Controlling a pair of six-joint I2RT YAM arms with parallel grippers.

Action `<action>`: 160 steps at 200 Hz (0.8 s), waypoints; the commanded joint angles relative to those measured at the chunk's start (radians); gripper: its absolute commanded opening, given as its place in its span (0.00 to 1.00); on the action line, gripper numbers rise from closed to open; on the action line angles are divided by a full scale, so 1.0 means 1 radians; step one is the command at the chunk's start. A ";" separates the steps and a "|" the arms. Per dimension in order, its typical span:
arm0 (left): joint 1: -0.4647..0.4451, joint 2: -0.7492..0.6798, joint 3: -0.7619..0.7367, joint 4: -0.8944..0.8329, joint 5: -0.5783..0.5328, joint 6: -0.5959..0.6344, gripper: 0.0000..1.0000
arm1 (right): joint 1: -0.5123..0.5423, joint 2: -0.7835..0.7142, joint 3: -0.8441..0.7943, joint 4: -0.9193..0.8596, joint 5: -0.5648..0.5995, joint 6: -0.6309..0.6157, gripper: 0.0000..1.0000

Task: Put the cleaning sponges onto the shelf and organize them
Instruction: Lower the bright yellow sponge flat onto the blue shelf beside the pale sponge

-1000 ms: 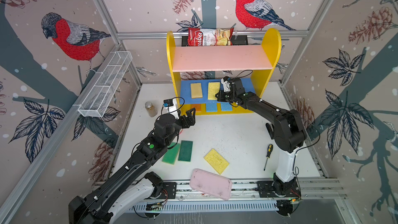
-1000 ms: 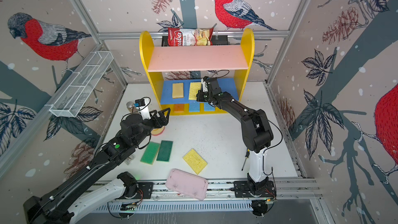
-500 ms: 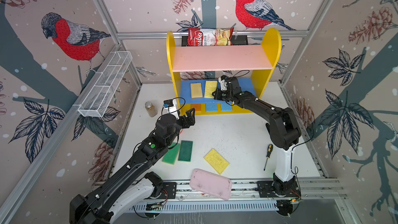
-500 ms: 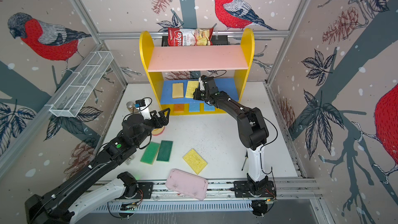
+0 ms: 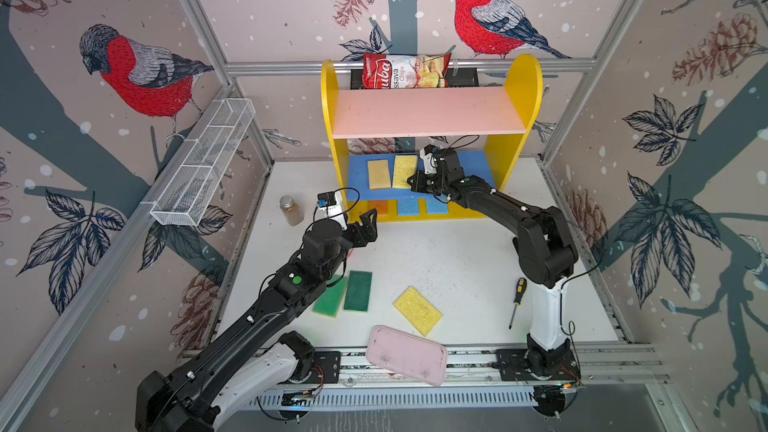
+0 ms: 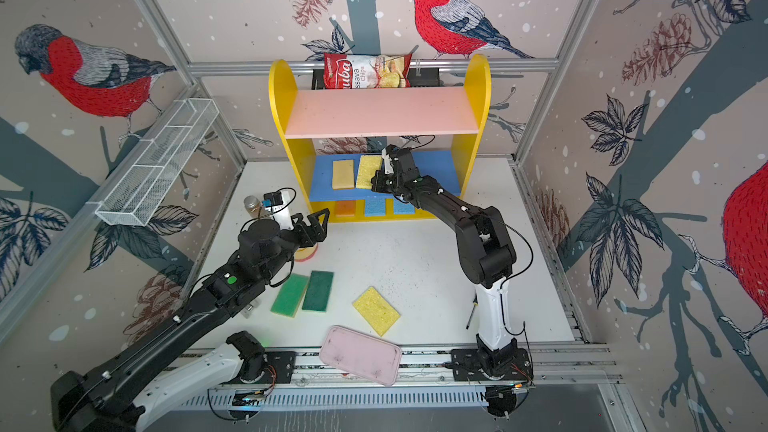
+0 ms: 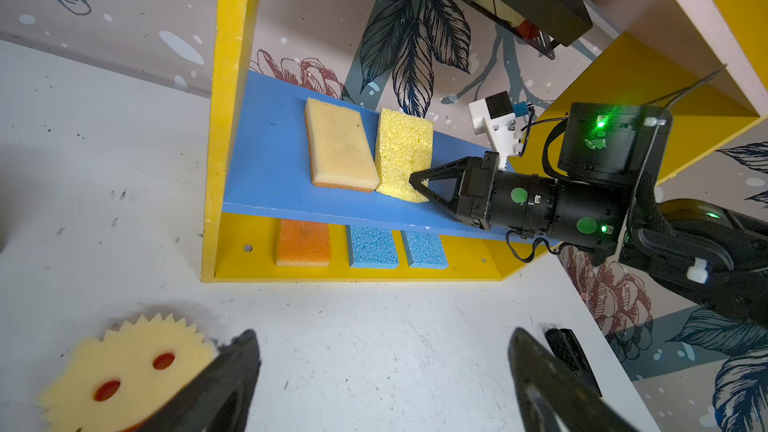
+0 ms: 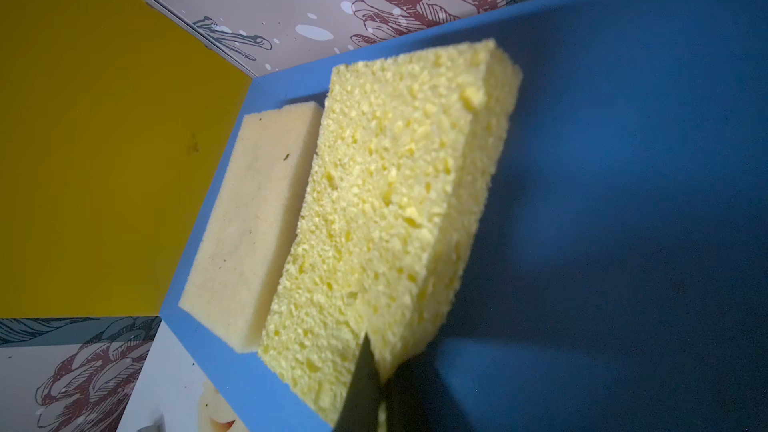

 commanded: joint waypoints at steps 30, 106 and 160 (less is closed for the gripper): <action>0.003 0.003 0.001 0.030 0.002 0.010 0.92 | 0.004 0.004 -0.002 -0.034 0.003 -0.006 0.00; 0.005 -0.006 0.000 0.022 -0.008 0.011 0.93 | -0.038 -0.047 0.026 -0.232 0.029 -0.156 0.02; 0.005 -0.005 0.001 0.027 0.004 0.000 0.93 | -0.046 -0.057 0.078 -0.327 0.013 -0.259 0.03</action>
